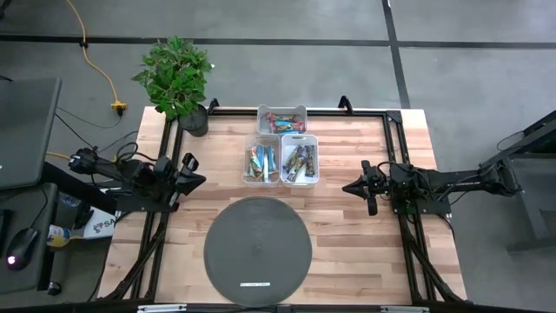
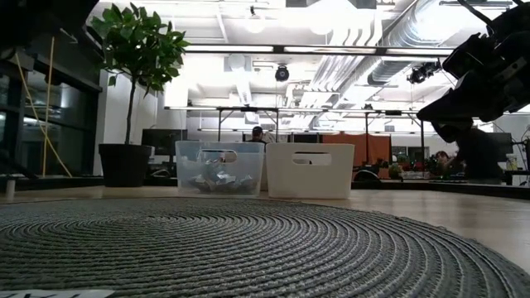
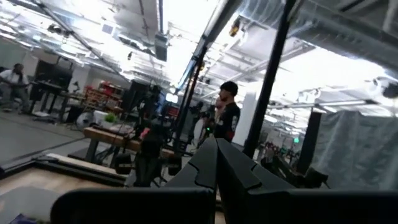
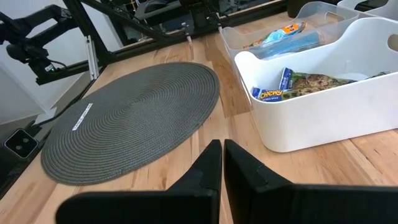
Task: Pick and place Granola Bars by type
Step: Return to Home Position
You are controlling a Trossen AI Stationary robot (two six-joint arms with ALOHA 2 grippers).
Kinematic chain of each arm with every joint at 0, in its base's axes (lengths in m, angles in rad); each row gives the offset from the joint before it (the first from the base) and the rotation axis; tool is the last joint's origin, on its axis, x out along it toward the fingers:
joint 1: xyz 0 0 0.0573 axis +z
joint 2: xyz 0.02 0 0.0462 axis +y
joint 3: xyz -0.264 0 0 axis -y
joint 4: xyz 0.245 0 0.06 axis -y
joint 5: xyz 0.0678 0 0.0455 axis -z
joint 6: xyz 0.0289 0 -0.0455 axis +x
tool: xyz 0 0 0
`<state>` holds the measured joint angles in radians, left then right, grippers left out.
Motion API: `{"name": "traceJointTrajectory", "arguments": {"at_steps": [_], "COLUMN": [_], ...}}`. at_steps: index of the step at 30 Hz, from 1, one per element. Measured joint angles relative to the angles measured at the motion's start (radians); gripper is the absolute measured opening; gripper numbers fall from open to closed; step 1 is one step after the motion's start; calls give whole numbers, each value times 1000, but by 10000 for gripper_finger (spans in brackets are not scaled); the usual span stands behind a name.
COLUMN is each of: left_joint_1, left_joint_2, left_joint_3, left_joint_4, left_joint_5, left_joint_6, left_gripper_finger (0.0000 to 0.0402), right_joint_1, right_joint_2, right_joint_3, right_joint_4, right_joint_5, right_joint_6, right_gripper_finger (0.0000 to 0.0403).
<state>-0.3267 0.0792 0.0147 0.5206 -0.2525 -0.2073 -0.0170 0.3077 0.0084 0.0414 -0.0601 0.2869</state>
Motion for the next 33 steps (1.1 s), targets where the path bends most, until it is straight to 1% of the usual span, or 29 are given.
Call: {"name": "traceJointTrajectory", "arguments": {"at_steps": [5, 8, 10, 12, 18, 20, 23, 27, 33], "left_joint_1": [2, 45, 104, 185, 455, 513, 551, 556, 556], "left_joint_2": [0, 1, 0, 1, 1, 1, 1, 1, 2], "left_joint_3": [-1, -2, -2, -2, -3, -3, -3, -3, -3], "left_joint_4": [0, -48, -69, -83, -95, -100, -109, -133, -308], "left_joint_5": [33, 72, 118, 186, 482, 529, 532, 528, 518], "left_joint_6": [28, 26, 10, -16, -136, -164, -139, -74, -85], "left_gripper_finger": [0, 0, 0, 0, 0, 0, 0, 0, 0], "right_joint_1": [0, 0, 0, 0, 0, 0, 0, 0, 0], "right_joint_2": [0, 0, 0, 0, 0, 0, 0, 0, 0], "right_joint_3": [0, 0, 0, 0, 0, 0, 0, 0, 0], "right_joint_4": [0, 0, 0, 0, 0, 0, 0, 0, 0], "right_joint_5": [0, 0, 0, 0, 0, 0, 0, 0, 0], "right_joint_6": [0, 0, 0, 0, 0, 0, 0, 0, 0], "right_gripper_finger": [0, 0, 0, 0, 0, 0, 0, 0, 0]}}
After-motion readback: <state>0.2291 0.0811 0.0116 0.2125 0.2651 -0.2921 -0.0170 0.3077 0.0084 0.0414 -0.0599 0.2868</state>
